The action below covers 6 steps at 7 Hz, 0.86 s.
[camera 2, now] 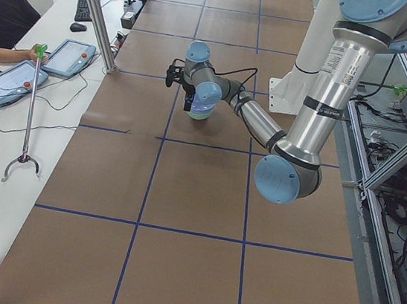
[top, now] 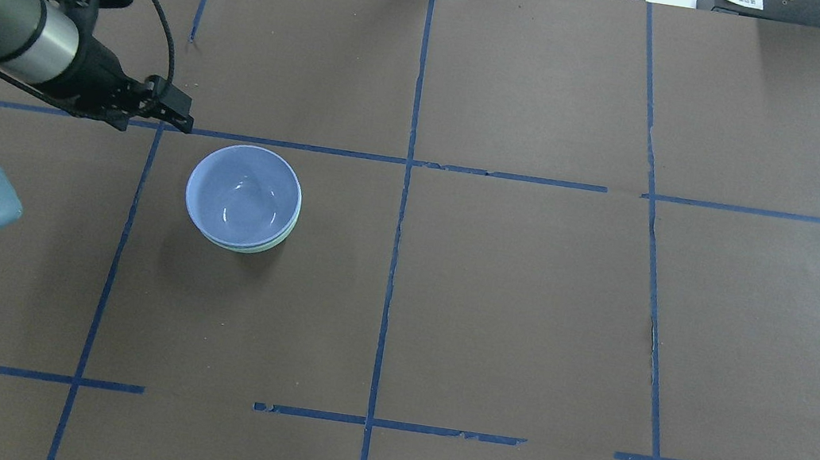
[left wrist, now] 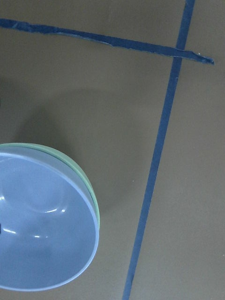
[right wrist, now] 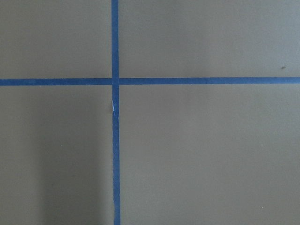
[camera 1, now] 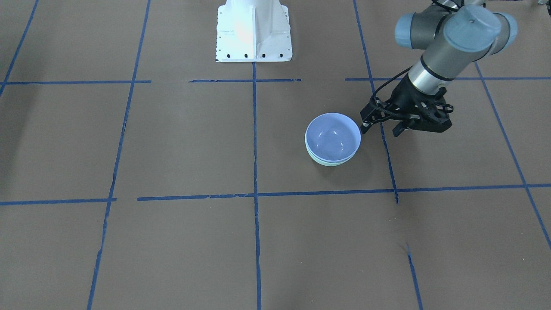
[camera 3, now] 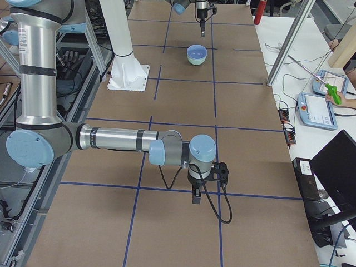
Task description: Stack blue bowl on green bowl
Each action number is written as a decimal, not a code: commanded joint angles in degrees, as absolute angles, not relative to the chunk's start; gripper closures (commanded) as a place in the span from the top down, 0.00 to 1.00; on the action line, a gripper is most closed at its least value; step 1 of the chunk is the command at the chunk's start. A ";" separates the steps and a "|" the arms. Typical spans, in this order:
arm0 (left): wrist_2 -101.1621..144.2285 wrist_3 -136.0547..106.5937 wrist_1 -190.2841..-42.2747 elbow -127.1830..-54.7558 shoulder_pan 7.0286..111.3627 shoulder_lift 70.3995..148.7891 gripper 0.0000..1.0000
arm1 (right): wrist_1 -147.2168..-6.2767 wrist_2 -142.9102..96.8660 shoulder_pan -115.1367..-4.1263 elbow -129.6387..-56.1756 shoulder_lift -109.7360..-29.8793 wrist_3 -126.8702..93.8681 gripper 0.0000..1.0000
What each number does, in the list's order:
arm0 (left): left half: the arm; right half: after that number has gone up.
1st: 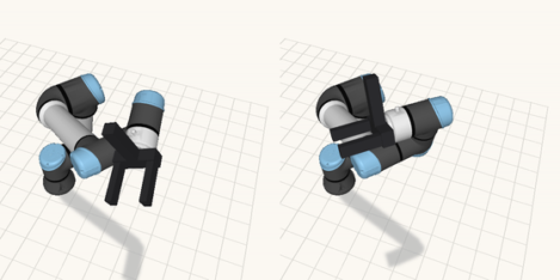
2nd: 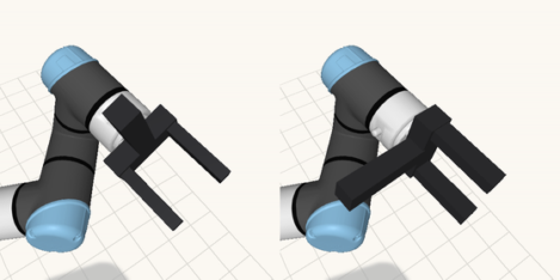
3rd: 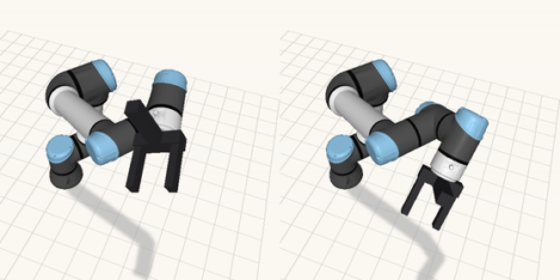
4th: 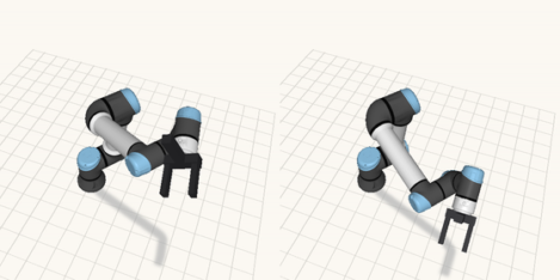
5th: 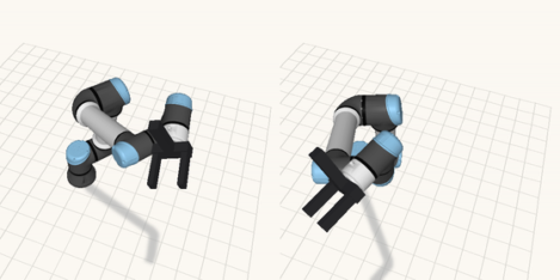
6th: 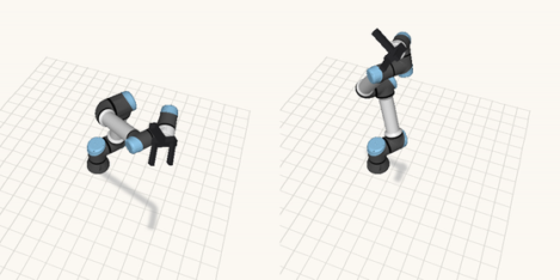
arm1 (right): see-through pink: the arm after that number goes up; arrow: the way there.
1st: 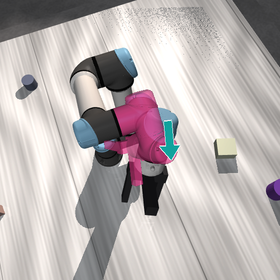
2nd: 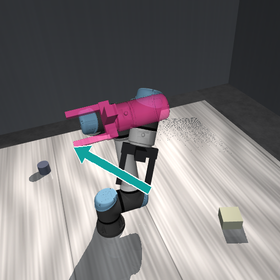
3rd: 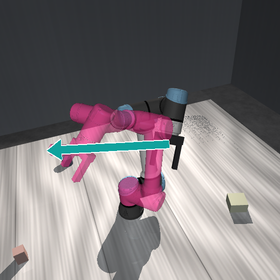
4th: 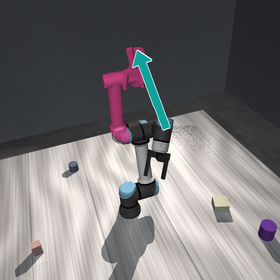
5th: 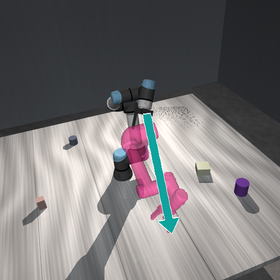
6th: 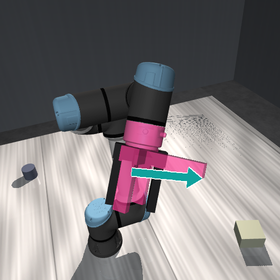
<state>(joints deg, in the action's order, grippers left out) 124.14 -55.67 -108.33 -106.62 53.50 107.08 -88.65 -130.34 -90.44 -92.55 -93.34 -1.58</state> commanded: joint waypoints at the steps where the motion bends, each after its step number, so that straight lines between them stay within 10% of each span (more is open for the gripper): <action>1: 124.54 -38.24 -101.31 -107.05 60.53 107.22 1.00 | -88.59 -130.34 -90.44 -92.55 -93.34 -1.58 1.00; 6: 130.91 -1.20 -91.75 -101.18 82.50 95.14 1.00 | -88.68 -130.34 -90.44 -92.55 -93.34 -1.58 1.00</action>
<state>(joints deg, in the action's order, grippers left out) 126.86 -8.35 -91.64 -103.52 77.97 99.69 -88.62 -130.36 -90.44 -92.55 -93.34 -1.58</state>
